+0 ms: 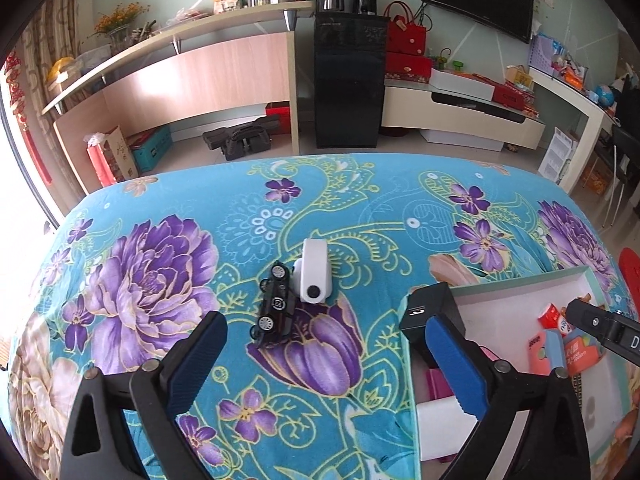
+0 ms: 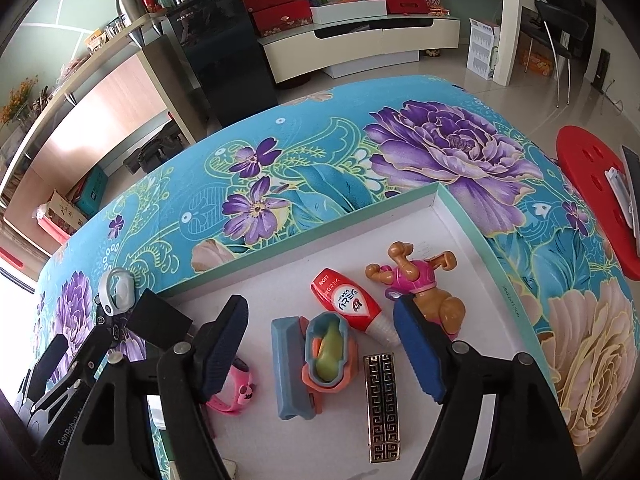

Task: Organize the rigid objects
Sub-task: 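Open the left gripper to drop the charger while the right gripper releases the knife into the tray, then move the left gripper to the black toy car while the right gripper moves to the white band, then grasp the black toy car with the left gripper while the right gripper grasps the white band, then carry the toy car with the left gripper while the right gripper carries the white band over the tray, then release the toy car into the tray with the left gripper while the right gripper releases the white band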

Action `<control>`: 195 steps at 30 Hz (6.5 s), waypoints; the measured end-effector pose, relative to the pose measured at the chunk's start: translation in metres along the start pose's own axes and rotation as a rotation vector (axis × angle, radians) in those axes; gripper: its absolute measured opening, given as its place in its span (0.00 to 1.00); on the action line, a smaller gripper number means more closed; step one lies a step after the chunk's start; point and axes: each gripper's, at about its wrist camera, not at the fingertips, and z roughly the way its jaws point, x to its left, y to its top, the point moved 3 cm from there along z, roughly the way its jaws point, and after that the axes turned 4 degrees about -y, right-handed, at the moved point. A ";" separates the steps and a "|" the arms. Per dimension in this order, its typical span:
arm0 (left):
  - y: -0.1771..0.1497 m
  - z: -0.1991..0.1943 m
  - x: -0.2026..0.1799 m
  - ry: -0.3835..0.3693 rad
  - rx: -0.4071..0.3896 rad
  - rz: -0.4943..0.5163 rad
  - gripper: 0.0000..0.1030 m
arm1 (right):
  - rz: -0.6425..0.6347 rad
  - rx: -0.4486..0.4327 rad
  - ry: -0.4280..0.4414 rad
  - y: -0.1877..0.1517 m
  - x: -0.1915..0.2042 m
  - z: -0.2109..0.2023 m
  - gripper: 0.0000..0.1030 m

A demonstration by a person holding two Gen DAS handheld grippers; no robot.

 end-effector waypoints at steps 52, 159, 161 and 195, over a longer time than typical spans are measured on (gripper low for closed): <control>-0.011 0.044 0.086 0.027 0.018 -0.182 0.96 | -0.300 0.063 0.337 0.020 0.162 0.024 0.86; -0.091 -0.092 -0.131 -0.243 -0.021 0.284 0.28 | -0.012 0.075 0.086 -0.080 -0.061 -0.045 0.48; -0.096 -0.090 -0.136 -0.238 -0.007 0.293 0.28 | -0.008 0.087 0.086 -0.083 -0.066 -0.042 0.48; -0.114 -0.131 -0.036 -0.124 0.022 0.049 0.82 | -0.081 0.090 0.095 -0.093 -0.046 -0.046 0.75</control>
